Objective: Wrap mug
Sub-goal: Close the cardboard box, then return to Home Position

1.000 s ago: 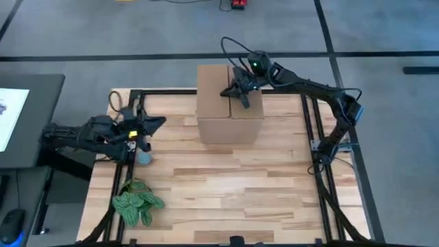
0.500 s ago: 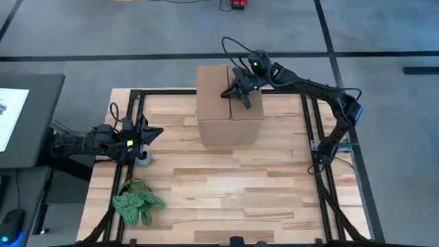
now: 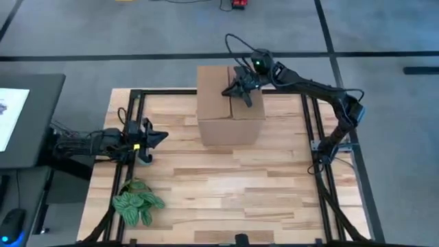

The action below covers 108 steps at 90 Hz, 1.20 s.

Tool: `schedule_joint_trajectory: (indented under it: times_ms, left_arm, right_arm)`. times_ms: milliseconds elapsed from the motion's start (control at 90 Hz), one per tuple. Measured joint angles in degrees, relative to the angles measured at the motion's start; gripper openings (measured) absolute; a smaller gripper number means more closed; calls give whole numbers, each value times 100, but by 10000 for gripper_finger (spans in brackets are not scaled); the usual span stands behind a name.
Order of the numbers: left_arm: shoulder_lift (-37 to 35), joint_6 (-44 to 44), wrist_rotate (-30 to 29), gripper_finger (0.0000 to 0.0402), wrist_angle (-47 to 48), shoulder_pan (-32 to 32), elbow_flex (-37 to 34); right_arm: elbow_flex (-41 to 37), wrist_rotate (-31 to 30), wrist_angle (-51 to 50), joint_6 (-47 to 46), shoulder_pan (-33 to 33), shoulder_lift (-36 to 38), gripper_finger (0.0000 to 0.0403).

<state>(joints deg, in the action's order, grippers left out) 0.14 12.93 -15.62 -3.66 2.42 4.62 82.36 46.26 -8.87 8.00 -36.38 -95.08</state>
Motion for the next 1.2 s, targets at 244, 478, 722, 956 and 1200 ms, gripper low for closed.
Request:
schedule_joint_trajectory:
  times_ms: [244,478,722,956,1200]
  left_arm:
    - [0,-17,-4,0,-17,0,-87]
    - [0,-195,-9,0,131,0,-87]
    - [0,-308,0,0,263,2,-87]
    - [2,-377,0,0,336,2,-87]
    - [0,-583,-129,0,336,2,-87]
  right_arm:
    - [41,-1,-776,369,-327,991,0]
    - [-152,16,-1766,433,-544,2044,0]
    - [-2010,31,-1339,-33,67,3498,0]
    - [-4109,40,821,-1188,663,4826,0]
    - [-5913,35,3401,-2438,751,5401,0]
